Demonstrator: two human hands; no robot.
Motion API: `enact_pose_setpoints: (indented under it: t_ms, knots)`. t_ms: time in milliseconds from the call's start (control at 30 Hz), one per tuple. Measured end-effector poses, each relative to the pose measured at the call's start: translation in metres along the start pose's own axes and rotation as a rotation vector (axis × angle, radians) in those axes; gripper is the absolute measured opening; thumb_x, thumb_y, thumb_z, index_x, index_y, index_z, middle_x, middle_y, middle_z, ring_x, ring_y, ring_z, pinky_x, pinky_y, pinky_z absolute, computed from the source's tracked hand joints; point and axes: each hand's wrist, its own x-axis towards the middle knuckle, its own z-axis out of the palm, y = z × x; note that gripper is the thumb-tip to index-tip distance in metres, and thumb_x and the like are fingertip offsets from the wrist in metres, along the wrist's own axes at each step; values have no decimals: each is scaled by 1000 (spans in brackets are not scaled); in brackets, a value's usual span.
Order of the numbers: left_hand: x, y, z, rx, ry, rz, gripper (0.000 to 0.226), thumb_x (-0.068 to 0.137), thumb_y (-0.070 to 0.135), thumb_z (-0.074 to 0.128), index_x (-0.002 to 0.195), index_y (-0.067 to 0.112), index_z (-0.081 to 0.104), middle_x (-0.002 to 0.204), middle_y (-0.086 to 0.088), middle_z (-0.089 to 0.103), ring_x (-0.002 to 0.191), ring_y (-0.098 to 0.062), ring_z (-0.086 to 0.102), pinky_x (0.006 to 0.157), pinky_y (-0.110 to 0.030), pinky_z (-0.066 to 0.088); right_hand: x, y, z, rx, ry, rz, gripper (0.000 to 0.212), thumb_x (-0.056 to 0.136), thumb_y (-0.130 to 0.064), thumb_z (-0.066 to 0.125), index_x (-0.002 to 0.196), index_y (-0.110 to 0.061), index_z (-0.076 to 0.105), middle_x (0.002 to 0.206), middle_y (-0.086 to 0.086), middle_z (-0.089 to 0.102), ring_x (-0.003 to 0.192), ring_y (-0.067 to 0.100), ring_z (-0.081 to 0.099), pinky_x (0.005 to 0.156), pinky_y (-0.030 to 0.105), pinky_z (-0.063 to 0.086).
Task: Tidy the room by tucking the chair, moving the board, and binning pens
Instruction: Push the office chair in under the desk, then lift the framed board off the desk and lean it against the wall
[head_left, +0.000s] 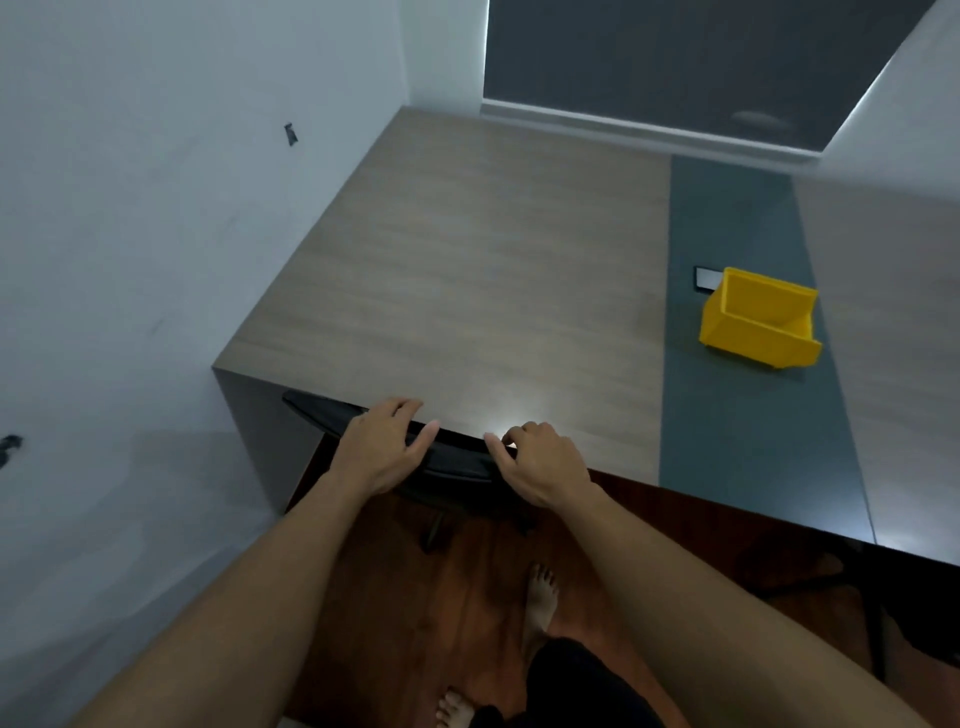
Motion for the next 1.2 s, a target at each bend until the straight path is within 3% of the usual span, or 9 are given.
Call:
enact_pose_setpoints:
  t_ms: [333, 833, 1200]
  knots:
    - [-45, 70, -3, -145, -42, 90, 73, 102, 73, 31, 154, 24, 48, 156, 2, 50, 142, -21, 49, 115, -43, 45, -84, 47, -22, 113, 96, 119, 75, 104, -72, 24, 145, -18, 56, 146, 4, 59, 136, 24, 50, 109, 48, 45]
    - [-71, 240, 36, -179, -92, 293, 70, 102, 68, 37, 153, 21, 50, 153, 2, 53, 140, -18, 50, 116, -39, 44, -223, 208, -46, 228, 188, 402, 78, 100, -77, 20, 140, -21, 57, 140, 4, 62, 130, 27, 55, 107, 52, 47]
    - [-103, 381, 100, -238, -81, 181, 71, 101, 70, 37, 153, 23, 50, 155, 3, 50, 142, -17, 49, 116, -42, 44, -311, 379, -69, 260, 218, 421, 76, 103, -74, 24, 147, -19, 52, 144, 6, 58, 134, 26, 52, 107, 51, 48]
